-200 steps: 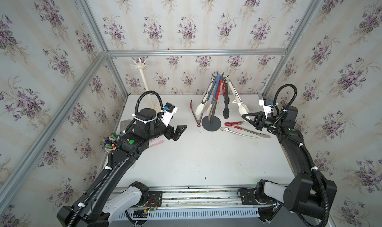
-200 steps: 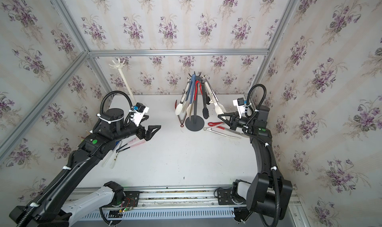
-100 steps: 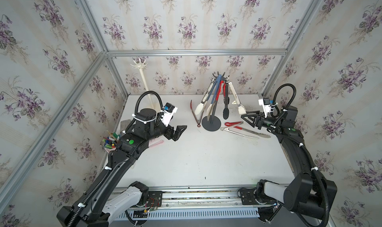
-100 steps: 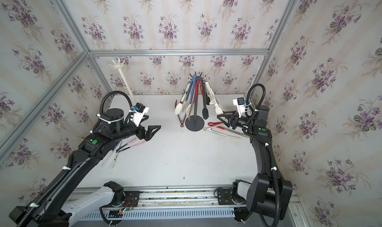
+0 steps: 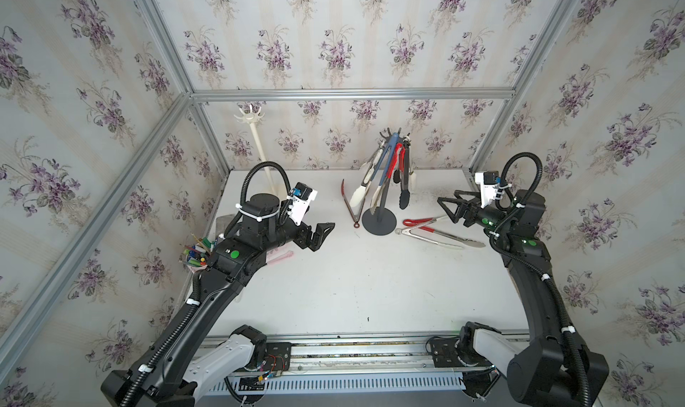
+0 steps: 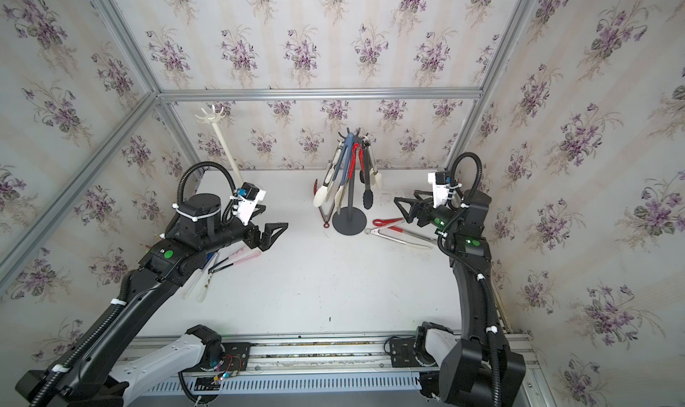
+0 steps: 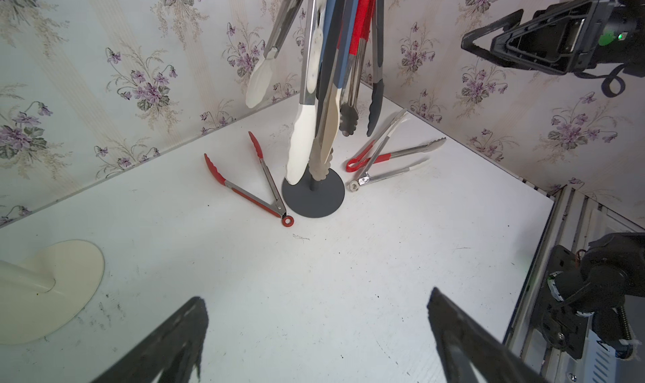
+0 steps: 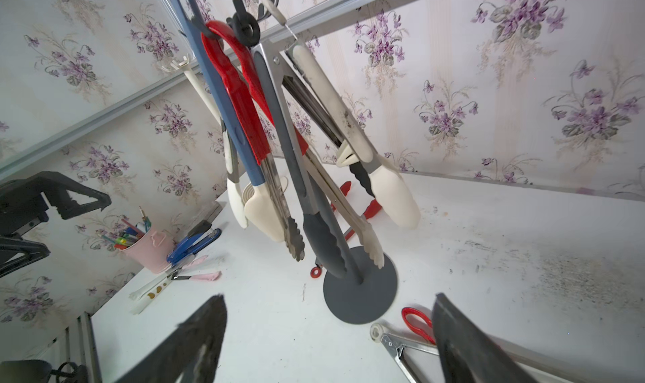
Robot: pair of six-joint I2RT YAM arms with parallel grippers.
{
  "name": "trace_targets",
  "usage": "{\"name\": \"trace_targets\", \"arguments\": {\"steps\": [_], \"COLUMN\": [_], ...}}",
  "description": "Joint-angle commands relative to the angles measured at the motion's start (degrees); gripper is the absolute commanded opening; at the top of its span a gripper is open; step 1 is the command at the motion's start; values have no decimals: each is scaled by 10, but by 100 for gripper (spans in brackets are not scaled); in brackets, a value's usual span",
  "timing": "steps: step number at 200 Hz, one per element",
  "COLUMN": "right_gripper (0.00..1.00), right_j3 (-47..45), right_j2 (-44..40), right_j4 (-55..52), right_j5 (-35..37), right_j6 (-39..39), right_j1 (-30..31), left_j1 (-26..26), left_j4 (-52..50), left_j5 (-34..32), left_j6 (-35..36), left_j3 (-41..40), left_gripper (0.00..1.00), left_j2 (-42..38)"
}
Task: Hang food tongs on kitchen utensil racks
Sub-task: Hang the food tongs on the rack, then pick up the rack from the center of the board.
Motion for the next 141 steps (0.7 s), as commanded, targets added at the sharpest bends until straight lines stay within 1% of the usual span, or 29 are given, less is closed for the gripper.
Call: {"name": "trace_targets", "arguments": {"steps": [1, 15, 18, 21, 33, 43, 47, 60, 105, 123, 141], "right_gripper": [93, 95, 99, 100, 100, 100, 100, 100, 100, 100, 100], "right_j3": [-3, -13, -15, -18, -27, -36, -39, -46, -62, -61, -58], "right_j2": [-11, -22, -25, -27, -38, -46, -50, -60, -95, -101, -105], "right_j4": [17, 18, 20, 22, 29, 34, 36, 35, 25, 20, 10], "right_j5": [18, 15, 15, 15, 10, 8, 8, 10, 12, 4, 12], "right_j6": [15, 18, 20, 23, 32, 38, 40, 46, 65, 72, 75], "right_j1": [0, 0, 0, 0, 0, 1, 1, 1, 6, 22, 54], "left_j1": [1, 1, 1, 2, 6, 12, 15, 25, 55, 78, 102], "left_j4": [13, 13, 13, 13, 12, 12, 11, 8, 6, 6, 11], "left_j5": [-21, -39, -44, -51, -73, -75, -90, -96, -134, -139, -129], "left_j6": [-18, -30, -33, -37, -57, -74, -80, -96, -122, -141, -146], "left_j3": [7, 10, 11, 12, 15, 18, 19, 24, 39, 47, 54], "left_gripper": [99, 99, 99, 99, 99, 99, 99, 99, 99, 99, 99], "left_j2": [5, 11, 12, 14, 20, 27, 30, 42, 78, 99, 122]}}
